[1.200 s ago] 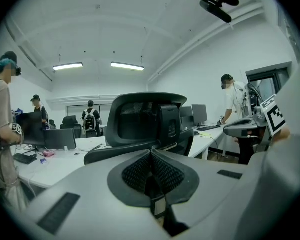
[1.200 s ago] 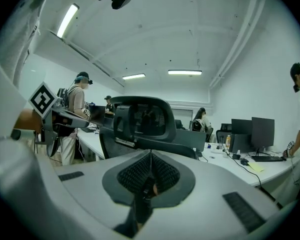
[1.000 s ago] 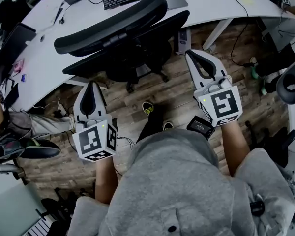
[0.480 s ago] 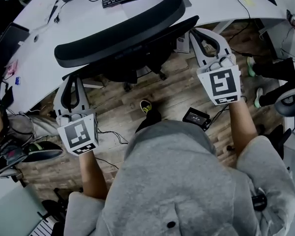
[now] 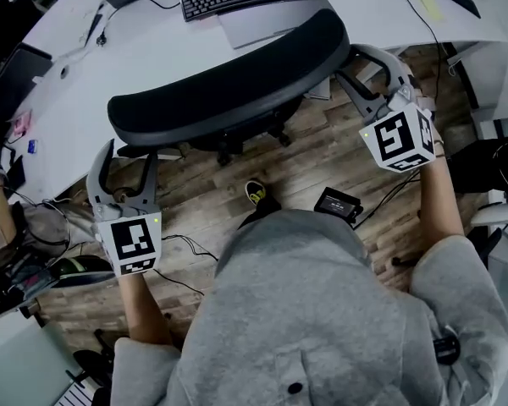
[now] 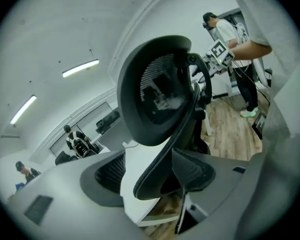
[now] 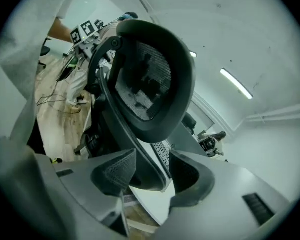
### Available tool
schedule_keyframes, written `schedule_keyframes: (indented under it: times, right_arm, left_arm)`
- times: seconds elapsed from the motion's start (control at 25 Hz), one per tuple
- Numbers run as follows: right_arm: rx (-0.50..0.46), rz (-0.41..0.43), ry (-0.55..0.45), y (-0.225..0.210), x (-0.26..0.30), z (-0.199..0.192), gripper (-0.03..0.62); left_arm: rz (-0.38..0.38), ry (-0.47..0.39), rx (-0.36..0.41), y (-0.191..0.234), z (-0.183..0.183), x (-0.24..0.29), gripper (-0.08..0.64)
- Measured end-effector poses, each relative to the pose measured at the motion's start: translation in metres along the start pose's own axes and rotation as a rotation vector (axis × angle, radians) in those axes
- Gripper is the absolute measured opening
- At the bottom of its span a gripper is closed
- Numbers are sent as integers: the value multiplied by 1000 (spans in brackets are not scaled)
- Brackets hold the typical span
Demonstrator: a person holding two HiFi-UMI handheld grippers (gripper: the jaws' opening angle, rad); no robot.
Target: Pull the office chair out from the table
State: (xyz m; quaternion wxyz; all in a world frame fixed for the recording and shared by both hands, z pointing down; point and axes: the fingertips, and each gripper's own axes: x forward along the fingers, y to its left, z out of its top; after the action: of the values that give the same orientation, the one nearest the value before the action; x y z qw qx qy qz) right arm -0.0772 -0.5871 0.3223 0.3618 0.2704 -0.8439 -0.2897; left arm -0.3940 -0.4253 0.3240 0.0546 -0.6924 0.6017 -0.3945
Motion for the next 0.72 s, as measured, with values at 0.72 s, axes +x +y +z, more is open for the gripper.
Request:
schedule_keyframes:
  times: [0.72]
  right_arm:
    - [-373,238,199,33,61,-22,232]
  left_arm:
    - [-217,236,258,-25,-36,58,308]
